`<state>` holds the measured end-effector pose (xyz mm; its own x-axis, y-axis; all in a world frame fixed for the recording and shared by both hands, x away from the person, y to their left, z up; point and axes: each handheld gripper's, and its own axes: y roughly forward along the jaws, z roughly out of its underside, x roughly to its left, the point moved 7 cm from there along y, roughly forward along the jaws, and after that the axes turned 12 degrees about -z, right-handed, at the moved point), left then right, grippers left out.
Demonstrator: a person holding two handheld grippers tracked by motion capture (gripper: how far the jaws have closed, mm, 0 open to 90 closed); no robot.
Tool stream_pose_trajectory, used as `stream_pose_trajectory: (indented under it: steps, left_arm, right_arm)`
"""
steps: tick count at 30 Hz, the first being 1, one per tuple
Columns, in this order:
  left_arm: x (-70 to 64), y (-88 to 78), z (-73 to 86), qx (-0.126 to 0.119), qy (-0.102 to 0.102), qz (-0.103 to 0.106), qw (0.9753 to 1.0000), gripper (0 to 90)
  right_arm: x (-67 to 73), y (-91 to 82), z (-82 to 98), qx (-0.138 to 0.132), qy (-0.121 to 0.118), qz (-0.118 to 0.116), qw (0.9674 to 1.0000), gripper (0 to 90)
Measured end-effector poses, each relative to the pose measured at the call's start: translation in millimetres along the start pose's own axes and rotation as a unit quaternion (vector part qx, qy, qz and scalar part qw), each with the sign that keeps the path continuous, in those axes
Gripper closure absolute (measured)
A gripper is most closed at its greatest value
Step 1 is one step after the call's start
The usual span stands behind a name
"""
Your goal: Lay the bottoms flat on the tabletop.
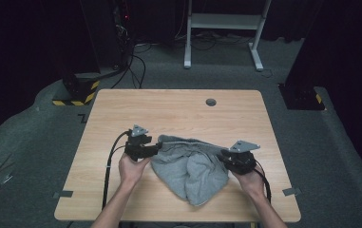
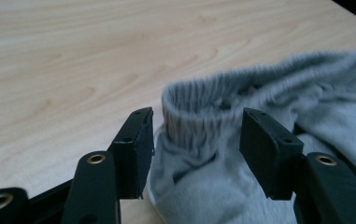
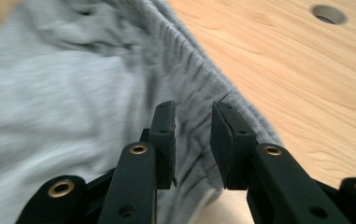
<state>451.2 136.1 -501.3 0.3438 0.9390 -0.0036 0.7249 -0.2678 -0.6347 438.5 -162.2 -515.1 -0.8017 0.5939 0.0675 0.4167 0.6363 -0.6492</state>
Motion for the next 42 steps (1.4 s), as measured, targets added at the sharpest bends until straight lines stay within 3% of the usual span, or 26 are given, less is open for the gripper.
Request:
stream_pose_trajectory:
  steps: [3, 5, 7, 11, 13, 17, 21, 24, 27, 28, 34, 37, 42]
  left_arm:
    - [-6.5, 1.5, 14.0, 0.015, -0.001, 0.011, 0.9998, 44.7]
    - [-12.3, 3.3, 23.6, 0.024, -0.001, 0.02, 0.9995, 44.3]
    - [-18.4, 5.0, 32.0, 0.029, 0.005, 0.022, 0.9993, 43.9]
    - [-31.1, 7.4, 43.3, 0.037, 0.018, 0.025, 0.9989, 41.7]
    - [-36.0, 7.9, 46.2, 0.039, 0.022, 0.024, 0.9987, 40.4]
    - [-42.2, 12.7, 50.6, 0.047, 0.03, 0.018, 0.9983, 38.8]
    - [-47.9, 23.6, 56.0, 0.062, 0.05, 0.009, 0.9968, 36.9]
    - [-50.1, 27.8, 56.0, 0.059, 0.067, -0.008, 0.9959, 36.4]
    - [-48.9, 29.6, 56.1, 0.057, 0.098, -0.038, 0.9929, 46.0]
    - [-47.6, 29.5, 55.5, 0.059, 0.097, -0.041, 0.9927, 49.0]
    - [-35.7, 26.4, 53.4, 0.076, 0.1, -0.043, 0.9911, 81.8]
    - [-32.6, 24.5, 52.1, 0.074, 0.105, -0.049, 0.9905, 84.8]
    - [-15.3, 14.3, 43.2, 0.062, 0.091, -0.062, 0.992, 85.3]
  right_arm:
    - [-19.4, 12.1, 3.1, 0.028, 0.022, 0.029, 0.9989, 67.5]
    - [-31.0, 20.8, 9.9, 0.053, 0.045, 0.045, 0.9965, 63.8]
    - [-34.1, 23.0, 14.3, 0.057, 0.058, 0.05, 0.9954, 61.1]
    - [-16.6, 8.6, 8.5, 0.014, 0.047, 0.032, 0.9983, 56.1]
    - [-2.9, 4.0, 7.7, 0.002, 0.043, 0.011, 0.999, 54.2]
    - [14.1, 12.7, 20.1, 0.017, 0.045, -0.006, 0.9988, 51.0]
    - [15.7, 30.8, 34.2, 0.049, 0.059, -0.011, 0.997, 51.0]
    - [14.6, 35.6, 34.7, 0.051, 0.064, -0.024, 0.9964, 60.3]
    - [15.8, 35.9, 31.9, 0.061, 0.043, -0.024, 0.9969, 77.2]
    - [15.6, 35.9, 31.0, 0.064, 0.039, -0.024, 0.9969, 80.2]
    - [9.8, 29.6, 26.2, 0.059, 0.034, -0.019, 0.9975, 83.9]
    - [5.8, 20.0, 18.3, 0.044, 0.029, -0.01, 0.9986, 83.9]
    - [-10.3, 3.5, 5.3, 0.029, 0.027, 0.015, 0.9991, 83.8]
